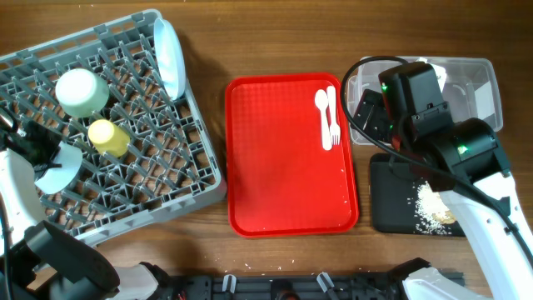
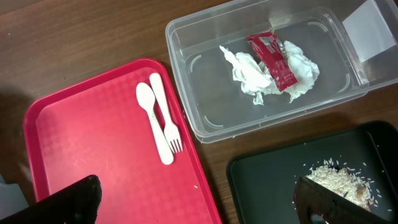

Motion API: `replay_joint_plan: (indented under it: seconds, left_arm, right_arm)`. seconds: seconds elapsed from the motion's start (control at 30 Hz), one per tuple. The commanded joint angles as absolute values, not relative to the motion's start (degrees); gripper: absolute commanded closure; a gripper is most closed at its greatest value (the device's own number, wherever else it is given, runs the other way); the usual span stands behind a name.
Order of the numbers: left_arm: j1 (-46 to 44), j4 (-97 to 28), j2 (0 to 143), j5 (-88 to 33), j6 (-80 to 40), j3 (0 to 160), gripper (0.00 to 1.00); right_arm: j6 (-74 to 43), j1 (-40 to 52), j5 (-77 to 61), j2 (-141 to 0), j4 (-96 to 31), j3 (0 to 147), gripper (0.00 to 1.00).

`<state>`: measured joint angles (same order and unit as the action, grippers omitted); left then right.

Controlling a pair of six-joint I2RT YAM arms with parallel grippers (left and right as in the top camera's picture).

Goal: Sort waste into correct bins and load items into the dishwasher rack
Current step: 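Release the blue bowl in the rack and raise the left gripper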

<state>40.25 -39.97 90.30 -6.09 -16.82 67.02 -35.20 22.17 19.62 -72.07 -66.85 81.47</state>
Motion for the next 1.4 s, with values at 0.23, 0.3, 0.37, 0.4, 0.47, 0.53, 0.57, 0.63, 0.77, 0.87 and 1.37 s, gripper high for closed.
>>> replay_joint_plan:
  seconds: [0.23, 0.3, 0.37, 0.4, 0.47, 0.53, 0.57, 0.63, 0.77, 0.87, 1.37]
  left_arm:
    - [39.7, -43.2, 89.0, -15.9, -16.9, 65.7, 0.57]
    - [39.7, -43.1, 87.8, -15.9, -16.9, 66.0, 0.59]
    - [39.7, -43.1, 86.2, -14.2, -16.9, 66.4, 0.61]
    - [39.7, -43.2, 85.5, -12.2, -16.9, 66.4, 0.62]
    - [39.7, -43.6, 85.3, -11.7, -16.9, 66.4, 0.72]
    - [39.7, -44.7, 85.2, -12.8, -17.0, 66.4, 0.75]
    - [39.7, -44.9, 85.1, -14.0, -17.0, 66.4, 0.78]
    - [39.7, -45.4, 85.0, -16.6, -16.9, 66.4, 0.96]
    - [39.7, -46.8, 84.9, -17.4, -17.0, 66.4, 0.96]
    - [39.7, -47.4, 84.3, -19.0, -16.9, 66.4, 0.96]
    - [41.9, -47.0, 87.9, -1.1, -18.7, 63.8, 0.96]
  right_arm:
    - [-34.5, 22.0, 20.9, -72.4, -66.7, 81.8, 0.00]
    - [-34.5, 22.0, 20.9, -72.4, -66.7, 81.8, 0.00]
    - [-34.5, 22.0, 20.9, -72.4, -66.7, 81.8, 0.00]
    - [-34.5, 22.0, 20.9, -72.4, -66.7, 81.8, 0.00]
    - [-34.5, 22.0, 20.9, -72.4, -66.7, 81.8, 0.00]
    - [-34.5, 22.0, 20.9, -72.4, -66.7, 81.8, 0.00]
    - [-34.5, 22.0, 20.9, -72.4, -66.7, 81.8, 0.00]
    - [-34.5, 22.0, 20.9, -72.4, -66.7, 81.8, 0.00]
    - [-34.5, 22.0, 20.9, -72.4, -66.7, 81.8, 0.00]
    - [-34.5, 22.0, 20.9, -72.4, -66.7, 81.8, 0.00]
    - [-34.5, 22.0, 20.9, -72.4, -66.7, 81.8, 0.00]
